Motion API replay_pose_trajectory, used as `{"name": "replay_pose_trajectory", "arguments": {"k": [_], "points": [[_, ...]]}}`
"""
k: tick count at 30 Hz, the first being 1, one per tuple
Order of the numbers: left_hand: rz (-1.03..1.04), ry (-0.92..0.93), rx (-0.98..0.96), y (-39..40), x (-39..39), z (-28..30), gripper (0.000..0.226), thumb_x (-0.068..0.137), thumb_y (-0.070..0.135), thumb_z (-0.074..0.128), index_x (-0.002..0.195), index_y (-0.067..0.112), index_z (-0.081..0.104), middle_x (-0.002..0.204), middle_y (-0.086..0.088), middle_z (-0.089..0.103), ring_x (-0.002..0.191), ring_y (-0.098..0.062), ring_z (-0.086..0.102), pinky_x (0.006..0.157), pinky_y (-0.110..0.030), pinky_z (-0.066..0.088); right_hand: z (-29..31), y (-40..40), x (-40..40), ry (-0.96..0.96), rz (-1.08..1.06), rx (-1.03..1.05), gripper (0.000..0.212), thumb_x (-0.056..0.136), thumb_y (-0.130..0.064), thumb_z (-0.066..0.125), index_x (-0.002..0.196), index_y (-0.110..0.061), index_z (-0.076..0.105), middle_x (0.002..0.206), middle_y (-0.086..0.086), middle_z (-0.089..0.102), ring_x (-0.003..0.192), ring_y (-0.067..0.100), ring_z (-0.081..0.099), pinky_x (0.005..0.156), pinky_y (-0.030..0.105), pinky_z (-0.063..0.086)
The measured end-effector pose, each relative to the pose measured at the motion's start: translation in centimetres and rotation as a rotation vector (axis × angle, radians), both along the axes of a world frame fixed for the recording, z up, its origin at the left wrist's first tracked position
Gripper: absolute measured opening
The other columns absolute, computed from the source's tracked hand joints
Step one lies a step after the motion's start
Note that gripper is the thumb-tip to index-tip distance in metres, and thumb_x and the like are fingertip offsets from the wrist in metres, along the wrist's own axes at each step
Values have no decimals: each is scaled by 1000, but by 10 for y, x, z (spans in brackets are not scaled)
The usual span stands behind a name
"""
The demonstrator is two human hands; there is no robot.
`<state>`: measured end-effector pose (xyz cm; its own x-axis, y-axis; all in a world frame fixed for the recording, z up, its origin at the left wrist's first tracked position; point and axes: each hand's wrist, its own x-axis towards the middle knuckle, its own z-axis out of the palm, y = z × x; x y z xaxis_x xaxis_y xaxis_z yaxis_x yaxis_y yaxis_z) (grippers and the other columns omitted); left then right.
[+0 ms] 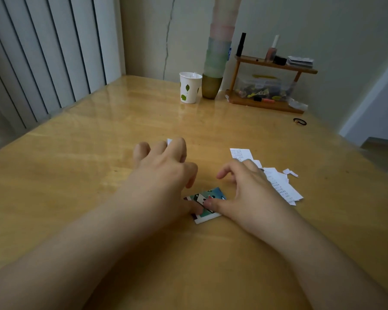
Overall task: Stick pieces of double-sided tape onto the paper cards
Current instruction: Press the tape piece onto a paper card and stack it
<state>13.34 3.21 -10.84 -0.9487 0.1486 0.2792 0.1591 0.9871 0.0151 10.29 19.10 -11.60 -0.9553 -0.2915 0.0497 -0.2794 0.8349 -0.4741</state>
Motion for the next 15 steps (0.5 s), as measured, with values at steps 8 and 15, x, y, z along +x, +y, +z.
{"name": "replay_pose_trajectory", "arguments": {"k": [8, 15], "points": [[-38, 0, 19, -2, -3, -4, 46, 67, 69, 61, 96, 34, 55, 97, 8, 19, 92, -10, 19, 91, -33, 16, 4, 1, -4, -48, 84, 30, 26, 83, -38, 69, 60, -35, 57, 78, -11, 41, 91, 10, 41, 86, 31, 38], [-138, 152, 89, -5, -7, -10, 44, 46, 59, 78, 67, 25, 61, 85, 6, 30, 77, -15, 31, 75, -36, 22, 0, -11, 2, -16, 191, 21, 31, 84, -35, 67, 59, -39, 50, 78, -9, 42, 89, 11, 40, 76, 25, 32]]}}
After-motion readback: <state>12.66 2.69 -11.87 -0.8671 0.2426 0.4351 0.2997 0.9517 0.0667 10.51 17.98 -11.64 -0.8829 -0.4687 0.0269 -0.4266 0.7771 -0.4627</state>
